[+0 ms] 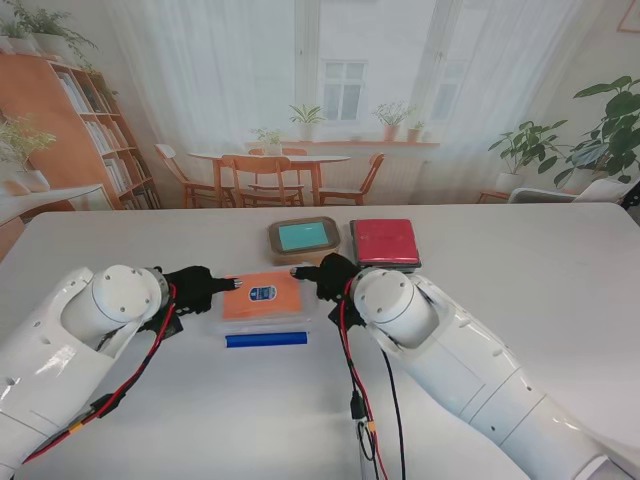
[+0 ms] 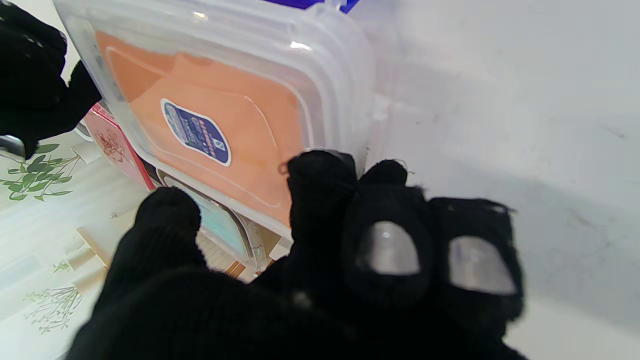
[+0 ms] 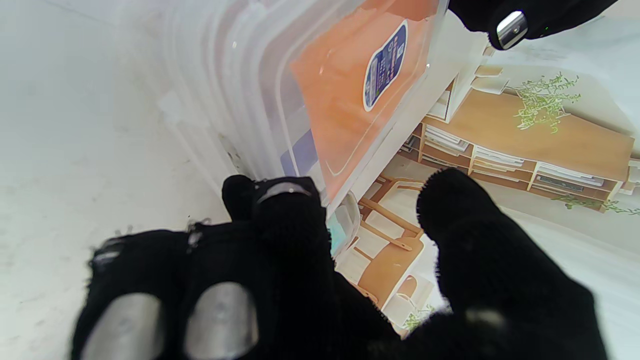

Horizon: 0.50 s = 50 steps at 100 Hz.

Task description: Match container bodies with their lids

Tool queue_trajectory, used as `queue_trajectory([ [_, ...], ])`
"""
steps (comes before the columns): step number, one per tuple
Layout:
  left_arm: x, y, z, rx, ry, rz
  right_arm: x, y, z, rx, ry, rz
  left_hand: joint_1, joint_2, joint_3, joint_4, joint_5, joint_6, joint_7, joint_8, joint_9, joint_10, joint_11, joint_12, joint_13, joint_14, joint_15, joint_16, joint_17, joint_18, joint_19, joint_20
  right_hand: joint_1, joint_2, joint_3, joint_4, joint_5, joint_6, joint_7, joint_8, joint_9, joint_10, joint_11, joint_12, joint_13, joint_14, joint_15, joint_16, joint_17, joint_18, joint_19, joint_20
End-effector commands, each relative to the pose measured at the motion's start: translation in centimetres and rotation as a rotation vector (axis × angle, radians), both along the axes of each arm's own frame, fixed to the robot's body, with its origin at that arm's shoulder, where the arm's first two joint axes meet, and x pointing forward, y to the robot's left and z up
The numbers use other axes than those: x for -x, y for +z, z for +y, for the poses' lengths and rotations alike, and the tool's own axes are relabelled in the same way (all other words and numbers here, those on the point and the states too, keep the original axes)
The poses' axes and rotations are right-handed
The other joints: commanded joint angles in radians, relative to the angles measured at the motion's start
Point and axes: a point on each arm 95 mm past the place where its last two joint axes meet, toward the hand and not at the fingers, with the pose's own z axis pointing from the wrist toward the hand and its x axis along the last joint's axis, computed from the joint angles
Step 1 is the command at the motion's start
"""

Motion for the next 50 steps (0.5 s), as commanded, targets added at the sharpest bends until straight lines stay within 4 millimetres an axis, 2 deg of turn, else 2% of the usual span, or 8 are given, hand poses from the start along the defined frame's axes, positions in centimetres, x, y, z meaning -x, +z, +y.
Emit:
queue_trajectory([
  [1,0.34,0.48,-3.28,0.068,-0.069,-0.010,1.04,1.45,3.18,-0.071,0.076,-0.005,-0.029,-0.004,-0.015,-0.004,0.044,-0.379,0.006,-0.018,-0.044,-0.040,0.011,-0.005,0.033,0.051,0.005,0.000,0.042,-0.073,0.268,-0.010,-0.010,-0.007,0.005,0.026,0.056,-0.245,-0.026,-0.044,-0.015,0.102,0.075,0.002,-0.041,-0.100,0.056,-0.005,0.052,-0.240,0.226,-0.019],
  [50,0.25,0.39,-3.51,0.071,-0.070,-0.015,1.41,0.67,2.35,-0.052,0.058,0.010,-0.029,-0.007,-0.015,-0.004,0.041,-0.382,-0.004,-0.025,-0.046,-0.042,0.010,-0.004,0.033,0.051,0.005,0.000,0.042,-0.075,0.268,-0.012,-0.013,-0.008,0.005,0.025,0.046,-0.248,-0.035,-0.067,-0.020,0.101,0.076,0.003,-0.041,-0.102,0.055,-0.009,0.052,-0.244,0.226,-0.026],
])
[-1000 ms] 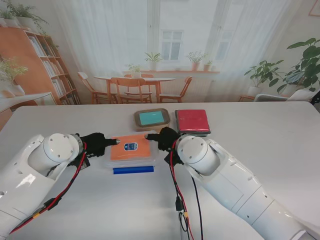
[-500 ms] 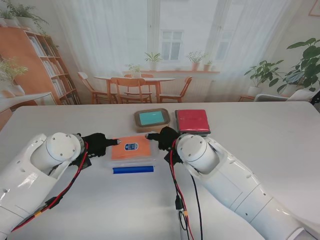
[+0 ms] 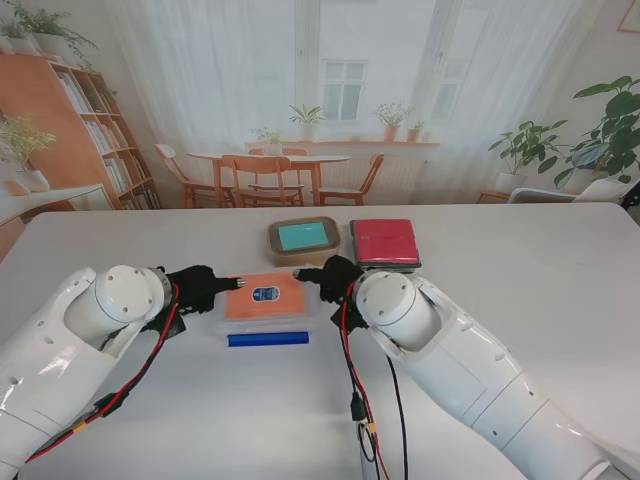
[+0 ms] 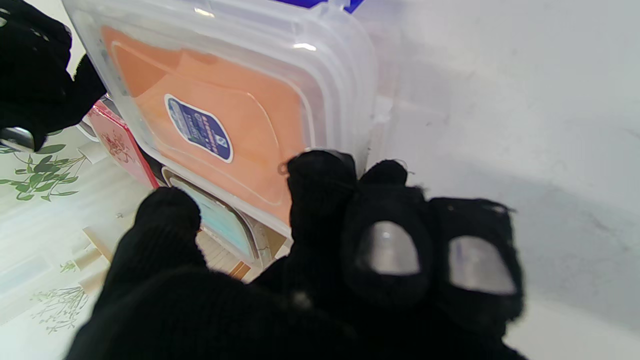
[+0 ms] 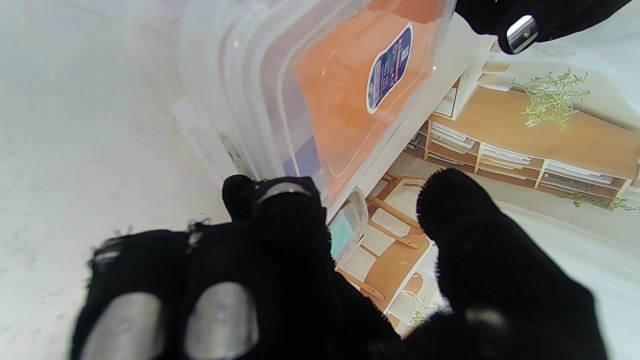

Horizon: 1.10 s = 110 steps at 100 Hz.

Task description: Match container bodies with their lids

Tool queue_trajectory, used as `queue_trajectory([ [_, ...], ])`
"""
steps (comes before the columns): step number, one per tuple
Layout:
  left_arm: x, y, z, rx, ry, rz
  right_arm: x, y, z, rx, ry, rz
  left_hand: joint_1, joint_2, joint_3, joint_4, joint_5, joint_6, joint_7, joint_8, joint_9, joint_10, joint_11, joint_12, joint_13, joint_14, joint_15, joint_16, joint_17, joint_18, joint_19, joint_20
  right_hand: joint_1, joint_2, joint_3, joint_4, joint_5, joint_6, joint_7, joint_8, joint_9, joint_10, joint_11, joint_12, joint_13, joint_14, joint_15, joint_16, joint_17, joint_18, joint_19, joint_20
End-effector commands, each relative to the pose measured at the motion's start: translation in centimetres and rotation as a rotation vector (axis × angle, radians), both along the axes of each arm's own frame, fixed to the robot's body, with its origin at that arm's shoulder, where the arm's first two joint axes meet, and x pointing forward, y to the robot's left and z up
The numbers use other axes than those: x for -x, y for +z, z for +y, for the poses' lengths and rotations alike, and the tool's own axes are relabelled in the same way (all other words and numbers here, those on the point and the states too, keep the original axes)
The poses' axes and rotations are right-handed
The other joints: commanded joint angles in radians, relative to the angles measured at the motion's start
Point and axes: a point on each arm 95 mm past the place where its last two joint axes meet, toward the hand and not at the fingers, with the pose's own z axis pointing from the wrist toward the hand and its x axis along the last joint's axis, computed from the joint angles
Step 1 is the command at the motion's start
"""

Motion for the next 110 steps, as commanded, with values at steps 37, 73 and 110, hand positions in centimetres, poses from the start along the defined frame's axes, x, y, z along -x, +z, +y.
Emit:
queue_trajectory([
  [37,0.7,0.2,-3.1,0.053,-0.062,0.005,1.7,0.3,2.6,-0.054,0.079,0.030,-0.025,-0.014,-0.015,-0.004,0.039,-0.381,-0.018,-0.023,-0.049,-0.042,0.011,-0.003,0.032,0.049,0.004,0.000,0.042,-0.077,0.268,-0.012,-0.022,-0.010,0.007,0.025,0.032,-0.250,-0.050,-0.086,-0.025,0.099,0.076,0.004,-0.041,-0.104,0.054,-0.010,0.052,-0.249,0.226,-0.020],
  [73,1.0,-0.3,-3.3,0.049,-0.054,0.016,1.8,-0.6,2.2,-0.022,0.084,0.057,-0.023,-0.018,-0.014,-0.003,0.041,-0.382,-0.030,-0.030,-0.049,-0.042,0.010,-0.003,0.031,0.049,0.003,0.000,0.042,-0.078,0.268,-0.014,-0.033,-0.011,0.012,0.023,0.018,-0.254,-0.058,-0.101,-0.034,0.099,0.076,0.005,-0.041,-0.106,0.052,-0.015,0.052,-0.251,0.226,-0.027],
  [110,1.3,-0.2,-2.9,0.066,-0.021,-0.012,1.9,-1.4,1.9,-0.002,0.082,0.083,-0.025,-0.019,-0.015,-0.003,0.031,-0.392,-0.053,-0.041,-0.053,-0.042,0.009,-0.003,0.029,0.046,0.001,0.000,0.042,-0.078,0.268,-0.015,-0.042,-0.011,0.017,0.022,-0.011,-0.269,-0.076,-0.116,-0.040,0.099,0.078,0.006,-0.041,-0.109,0.050,-0.021,0.051,-0.256,0.226,-0.035],
])
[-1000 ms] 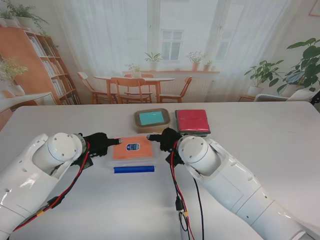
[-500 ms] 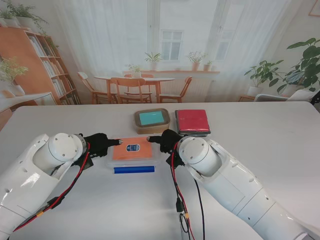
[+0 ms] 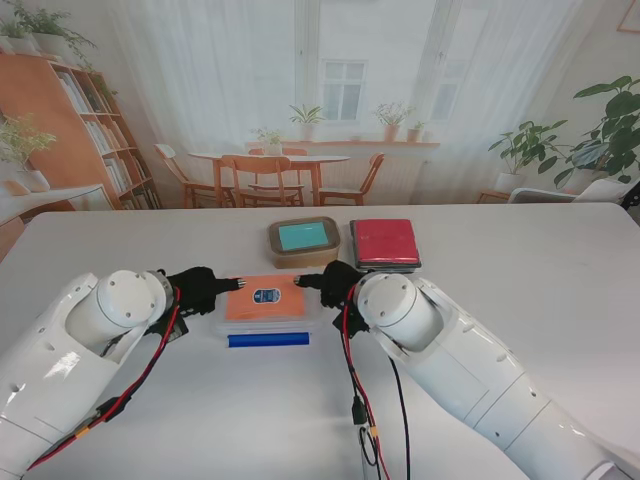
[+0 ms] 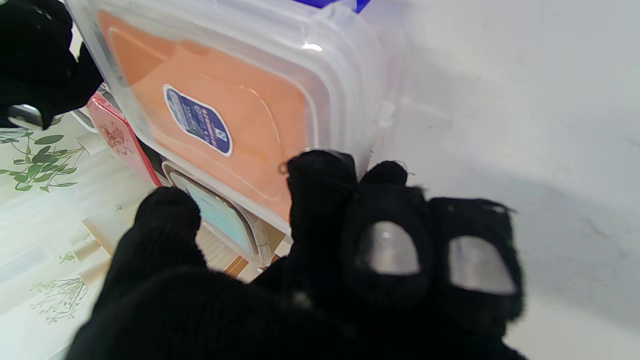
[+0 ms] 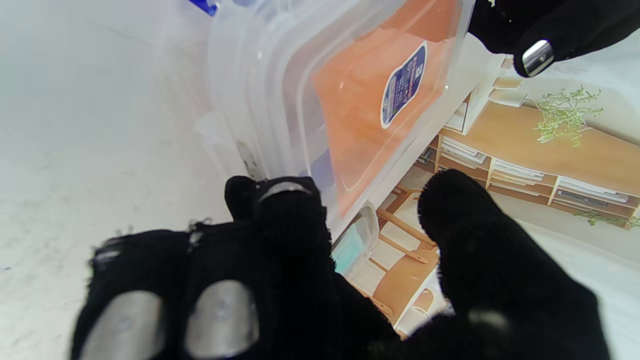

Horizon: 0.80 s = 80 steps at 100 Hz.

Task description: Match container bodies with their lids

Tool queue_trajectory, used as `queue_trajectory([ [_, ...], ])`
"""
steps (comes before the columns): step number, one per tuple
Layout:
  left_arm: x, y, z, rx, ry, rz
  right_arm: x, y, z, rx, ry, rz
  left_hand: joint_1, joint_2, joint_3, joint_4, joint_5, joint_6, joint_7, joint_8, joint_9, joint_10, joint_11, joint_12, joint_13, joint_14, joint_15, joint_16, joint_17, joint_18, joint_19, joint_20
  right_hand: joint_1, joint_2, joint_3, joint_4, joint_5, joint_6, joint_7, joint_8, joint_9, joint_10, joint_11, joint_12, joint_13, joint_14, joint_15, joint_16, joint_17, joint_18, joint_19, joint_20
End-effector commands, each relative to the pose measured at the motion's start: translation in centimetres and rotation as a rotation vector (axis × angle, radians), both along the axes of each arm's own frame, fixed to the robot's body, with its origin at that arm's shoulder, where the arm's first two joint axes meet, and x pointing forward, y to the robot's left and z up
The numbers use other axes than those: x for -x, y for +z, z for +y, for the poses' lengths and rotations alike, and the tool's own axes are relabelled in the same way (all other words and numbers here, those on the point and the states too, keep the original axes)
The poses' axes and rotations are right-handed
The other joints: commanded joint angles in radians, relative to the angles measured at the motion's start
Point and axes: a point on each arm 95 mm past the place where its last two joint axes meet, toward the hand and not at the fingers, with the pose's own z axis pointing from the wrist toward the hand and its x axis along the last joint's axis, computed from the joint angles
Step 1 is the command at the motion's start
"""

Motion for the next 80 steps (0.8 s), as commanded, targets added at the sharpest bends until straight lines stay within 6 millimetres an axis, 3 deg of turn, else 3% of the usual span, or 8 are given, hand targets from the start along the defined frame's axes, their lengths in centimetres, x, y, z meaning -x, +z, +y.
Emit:
queue_trajectory([
  [1,0.76,-0.05,-2.59,0.060,-0.048,-0.002,1.51,-1.03,2.02,-0.031,0.053,0.051,-0.025,-0.018,-0.015,-0.003,0.030,-0.392,-0.023,-0.025,-0.053,-0.042,0.009,-0.003,0.029,0.046,0.001,0.000,0.042,-0.078,0.268,-0.014,-0.030,-0.011,0.006,0.022,0.006,-0.269,-0.088,-0.117,-0.031,0.099,0.078,0.007,-0.041,-0.107,0.050,-0.007,0.051,-0.256,0.225,-0.021],
  [32,0.88,0.63,-2.37,0.079,-0.034,-0.037,1.60,-0.92,1.71,-0.020,0.042,0.037,-0.027,-0.021,-0.015,-0.003,0.028,-0.391,-0.044,-0.035,-0.059,-0.029,-0.002,-0.007,0.026,0.050,-0.002,0.001,0.042,-0.080,0.268,-0.015,-0.031,-0.010,0.008,0.022,-0.007,-0.269,-0.102,-0.125,-0.034,0.098,0.078,0.007,-0.041,-0.108,0.050,-0.011,0.051,-0.258,0.225,-0.026],
  [63,1.13,0.52,-1.99,0.065,-0.025,-0.019,1.59,-0.90,1.56,-0.009,0.043,0.030,-0.016,-0.030,-0.013,-0.001,0.035,-0.377,-0.068,-0.047,-0.062,0.012,-0.050,-0.039,0.025,0.087,-0.023,-0.001,0.042,-0.079,0.268,-0.012,-0.033,-0.010,0.008,0.022,-0.001,-0.250,-0.092,-0.122,-0.033,0.099,0.079,0.007,-0.041,-0.107,0.051,-0.012,0.051,-0.259,0.225,-0.026],
  [80,1.39,-0.07,-1.73,0.056,-0.014,0.000,1.62,-1.11,1.62,-0.002,0.049,0.039,-0.003,-0.041,-0.011,0.002,0.036,-0.377,-0.073,-0.049,-0.067,0.027,-0.065,-0.052,0.024,0.094,-0.027,0.000,0.042,-0.078,0.268,-0.013,0.017,-0.051,0.020,0.028,0.005,-0.254,-0.080,-0.117,-0.033,0.093,0.081,0.006,-0.041,-0.111,0.052,-0.012,0.052,-0.260,0.225,-0.025],
])
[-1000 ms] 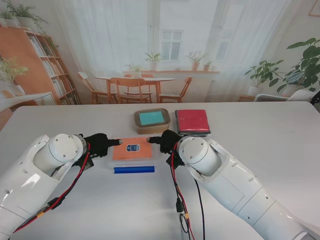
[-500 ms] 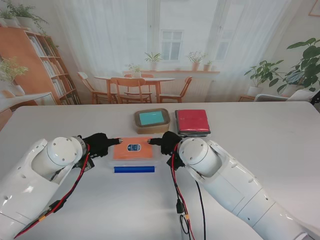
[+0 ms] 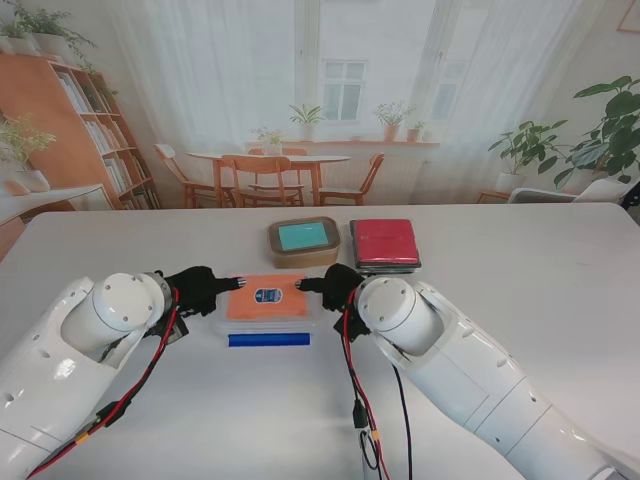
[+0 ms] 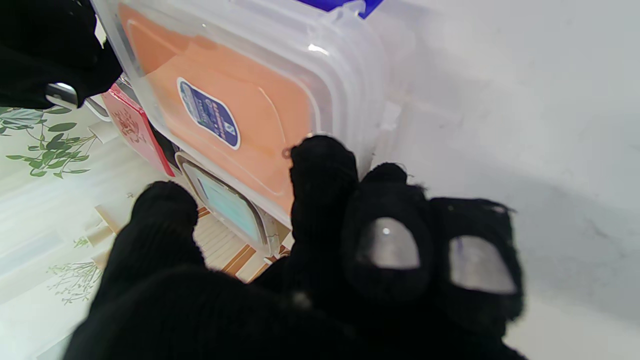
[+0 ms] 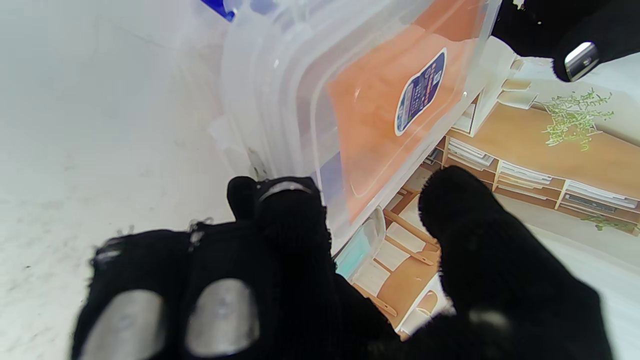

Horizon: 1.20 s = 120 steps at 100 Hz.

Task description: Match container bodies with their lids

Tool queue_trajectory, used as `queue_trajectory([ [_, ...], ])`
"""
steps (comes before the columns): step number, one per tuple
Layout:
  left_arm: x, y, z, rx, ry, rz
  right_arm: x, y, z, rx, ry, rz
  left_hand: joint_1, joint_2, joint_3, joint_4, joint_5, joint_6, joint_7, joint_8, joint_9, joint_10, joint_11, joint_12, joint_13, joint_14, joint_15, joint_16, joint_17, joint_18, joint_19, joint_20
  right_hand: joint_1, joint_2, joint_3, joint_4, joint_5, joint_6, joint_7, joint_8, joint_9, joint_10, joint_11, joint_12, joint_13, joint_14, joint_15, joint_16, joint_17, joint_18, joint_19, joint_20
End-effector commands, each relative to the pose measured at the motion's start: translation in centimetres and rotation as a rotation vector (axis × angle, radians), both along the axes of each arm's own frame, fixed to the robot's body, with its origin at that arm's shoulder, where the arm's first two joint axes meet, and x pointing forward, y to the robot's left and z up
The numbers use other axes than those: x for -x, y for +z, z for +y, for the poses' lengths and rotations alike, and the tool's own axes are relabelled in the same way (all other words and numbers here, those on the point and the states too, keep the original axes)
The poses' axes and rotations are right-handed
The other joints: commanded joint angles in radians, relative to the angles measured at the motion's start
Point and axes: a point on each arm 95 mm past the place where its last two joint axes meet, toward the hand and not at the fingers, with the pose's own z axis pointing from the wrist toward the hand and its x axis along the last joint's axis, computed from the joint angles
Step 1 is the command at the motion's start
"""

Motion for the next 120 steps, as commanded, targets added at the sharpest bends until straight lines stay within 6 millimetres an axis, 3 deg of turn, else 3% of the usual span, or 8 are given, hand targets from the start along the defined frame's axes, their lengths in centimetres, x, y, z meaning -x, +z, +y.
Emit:
queue_trajectory([
  [1,0.7,-0.6,-1.6,0.029,-0.033,0.021,1.2,-0.8,1.7,-0.025,0.051,0.045,-0.003,-0.014,-0.011,0.002,0.036,-0.377,-0.021,-0.024,-0.060,0.019,-0.010,-0.014,0.024,0.089,-0.012,0.000,0.042,-0.079,0.268,-0.009,0.017,-0.029,0.012,0.029,0.022,-0.245,-0.080,-0.068,-0.021,0.094,0.077,0.006,-0.039,-0.107,0.052,-0.001,0.052,-0.259,0.225,-0.014],
  [18,1.1,-1.0,-1.2,0.018,-0.011,0.018,1.3,-0.9,1.6,-0.013,0.051,0.040,0.026,-0.043,-0.008,0.010,0.034,-0.386,-0.029,-0.028,-0.073,0.037,-0.036,-0.033,0.015,0.103,-0.026,-0.001,0.042,-0.083,0.268,-0.015,0.008,-0.044,0.011,0.030,0.020,-0.252,-0.071,-0.063,-0.023,0.093,0.077,0.006,-0.039,-0.110,0.050,-0.002,0.052,-0.263,0.225,-0.016],
  [37,1.3,-1.1,-0.8,0.001,0.010,-0.005,1.4,-0.9,1.4,-0.001,0.046,0.035,0.030,-0.059,-0.008,0.014,0.030,-0.387,-0.054,-0.039,-0.114,0.112,-0.148,-0.109,-0.018,0.148,-0.094,-0.009,0.035,-0.099,0.268,-0.024,-0.006,-0.046,0.017,0.030,0.022,-0.250,-0.067,-0.060,-0.024,0.093,0.077,0.005,-0.039,-0.110,0.050,-0.003,0.052,-0.266,0.225,-0.018],
  [51,1.4,-1.2,-0.7,-0.015,0.011,-0.009,1.4,-1.0,1.3,0.007,0.046,0.035,0.028,-0.059,-0.010,0.013,0.028,-0.383,-0.071,-0.047,-0.133,0.145,-0.208,-0.156,-0.019,0.123,-0.111,-0.018,0.037,-0.118,0.268,-0.032,-0.013,-0.042,0.023,0.029,0.023,-0.246,-0.065,-0.059,-0.024,0.093,0.078,0.005,-0.039,-0.111,0.050,-0.003,0.052,-0.267,0.225,-0.019],
  [120,1.9,-1.0,0.4,-0.044,0.051,-0.022,1.3,-1.0,-0.3,0.047,-0.008,0.013,0.025,-0.058,-0.010,0.013,0.030,-0.365,-0.109,-0.065,-0.128,0.152,-0.203,-0.186,-0.009,0.111,-0.109,-0.029,0.044,-0.118,0.268,-0.035,-0.024,-0.038,0.029,0.026,0.013,-0.247,-0.070,-0.060,-0.030,0.093,0.077,0.004,-0.039,-0.108,0.048,-0.006,0.051,-0.267,0.225,-0.020],
])
